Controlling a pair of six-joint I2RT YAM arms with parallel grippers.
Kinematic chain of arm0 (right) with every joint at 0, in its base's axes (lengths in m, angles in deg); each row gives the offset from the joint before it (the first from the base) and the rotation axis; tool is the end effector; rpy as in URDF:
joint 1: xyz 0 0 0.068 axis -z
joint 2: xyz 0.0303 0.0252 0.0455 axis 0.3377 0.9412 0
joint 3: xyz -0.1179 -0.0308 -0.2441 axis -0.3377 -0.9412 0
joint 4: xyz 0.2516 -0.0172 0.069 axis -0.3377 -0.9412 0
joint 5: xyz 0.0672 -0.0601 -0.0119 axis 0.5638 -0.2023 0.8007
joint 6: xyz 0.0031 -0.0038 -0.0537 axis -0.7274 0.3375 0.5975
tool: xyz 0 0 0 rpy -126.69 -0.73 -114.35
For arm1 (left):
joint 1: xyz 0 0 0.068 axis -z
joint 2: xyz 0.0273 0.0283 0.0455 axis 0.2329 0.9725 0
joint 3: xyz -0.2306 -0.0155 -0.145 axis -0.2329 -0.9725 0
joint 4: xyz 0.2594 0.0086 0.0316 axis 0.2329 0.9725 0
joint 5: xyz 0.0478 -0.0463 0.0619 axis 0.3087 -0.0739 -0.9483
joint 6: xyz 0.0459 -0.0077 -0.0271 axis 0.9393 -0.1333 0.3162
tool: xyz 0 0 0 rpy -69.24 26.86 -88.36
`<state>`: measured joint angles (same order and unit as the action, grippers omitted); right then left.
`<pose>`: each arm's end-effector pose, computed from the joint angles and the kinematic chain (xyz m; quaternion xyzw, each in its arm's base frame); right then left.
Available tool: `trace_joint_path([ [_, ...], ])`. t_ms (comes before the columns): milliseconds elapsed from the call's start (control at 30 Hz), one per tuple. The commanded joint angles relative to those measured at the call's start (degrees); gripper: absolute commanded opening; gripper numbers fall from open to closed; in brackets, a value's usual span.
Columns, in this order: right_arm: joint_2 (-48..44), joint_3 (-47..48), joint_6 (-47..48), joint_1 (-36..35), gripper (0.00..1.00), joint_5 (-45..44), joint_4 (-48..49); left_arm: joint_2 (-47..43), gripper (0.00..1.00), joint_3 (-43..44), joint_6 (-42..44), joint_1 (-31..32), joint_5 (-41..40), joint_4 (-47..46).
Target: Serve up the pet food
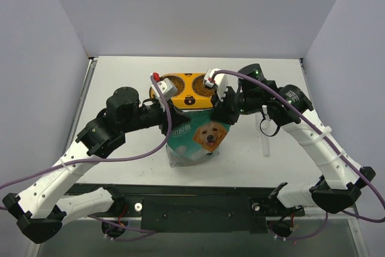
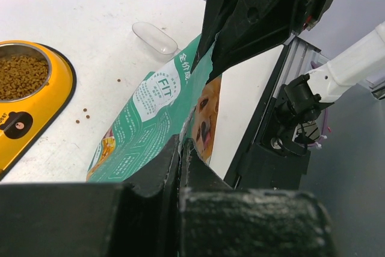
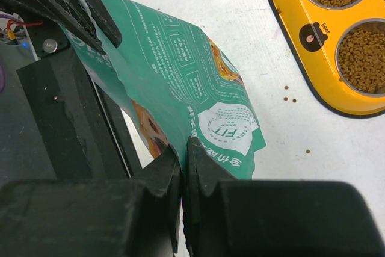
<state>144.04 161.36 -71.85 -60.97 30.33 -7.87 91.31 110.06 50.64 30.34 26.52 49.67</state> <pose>0.1876 0.1854 0.4596 -0.5018 0.6741 0.2996 0.4518 0.1436 -0.1557 0.4248 0.3388 0.6966 -0.4043 0.4863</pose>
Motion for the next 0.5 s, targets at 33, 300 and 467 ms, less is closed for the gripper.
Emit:
trace_joint_path([
  [33, -3.2, -0.9, -0.1, 5.7, 0.0, -7.5, -4.9, -2.8, 0.0, 4.2, -1.5, -1.2, 1.1, 3.7],
  [300, -8.2, -8.0, -3.8, 12.2, 0.0, -9.3, 1.2, -3.3, 0.0, 3.3, -2.7, -2.3, -4.7, 3.5],
  [467, -15.2, -14.5, -3.1, 18.0, 0.0, -12.8, 3.5, -5.0, 0.0, 1.7, -2.7, -7.6, -1.3, 3.6],
])
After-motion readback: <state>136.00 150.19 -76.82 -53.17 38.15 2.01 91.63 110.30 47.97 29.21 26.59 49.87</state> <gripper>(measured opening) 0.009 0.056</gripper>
